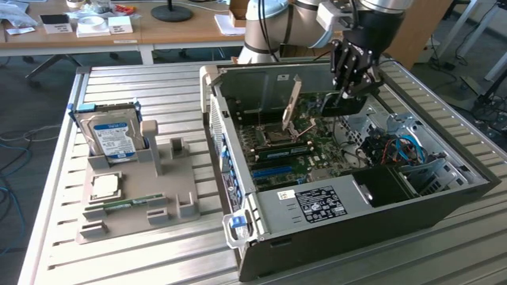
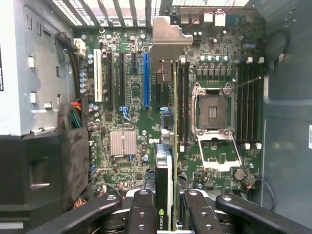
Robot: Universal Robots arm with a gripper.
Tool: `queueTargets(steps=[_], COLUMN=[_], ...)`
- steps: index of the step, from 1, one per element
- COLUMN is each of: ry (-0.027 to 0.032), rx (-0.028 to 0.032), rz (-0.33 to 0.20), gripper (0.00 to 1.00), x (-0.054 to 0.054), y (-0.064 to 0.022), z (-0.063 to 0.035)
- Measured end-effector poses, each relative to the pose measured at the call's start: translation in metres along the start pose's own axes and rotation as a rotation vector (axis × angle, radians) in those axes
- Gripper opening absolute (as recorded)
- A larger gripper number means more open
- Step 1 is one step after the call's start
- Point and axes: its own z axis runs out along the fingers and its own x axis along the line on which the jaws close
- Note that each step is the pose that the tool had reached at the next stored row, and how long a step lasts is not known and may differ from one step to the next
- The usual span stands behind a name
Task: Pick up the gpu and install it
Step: 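Insert the gpu into the slot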
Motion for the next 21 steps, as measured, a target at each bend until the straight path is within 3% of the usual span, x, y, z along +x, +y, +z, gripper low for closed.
queueTargets(steps=[6, 11, 17, 21], ry=[-0.0002, -0.0001, -0.0008, -0.0006], rx=[0.0022, 0.0026, 0.0155, 0.0178], rz=[0.000, 0.000, 0.000, -0.001], gripper=[0.27, 0.27, 0.27, 0.27], x=[0.000, 0.001, 0.001, 0.002], y=[0.0078, 0.0083, 0.0120, 0.0132], z=[0.0078, 0.0086, 0.0141, 0.0167])
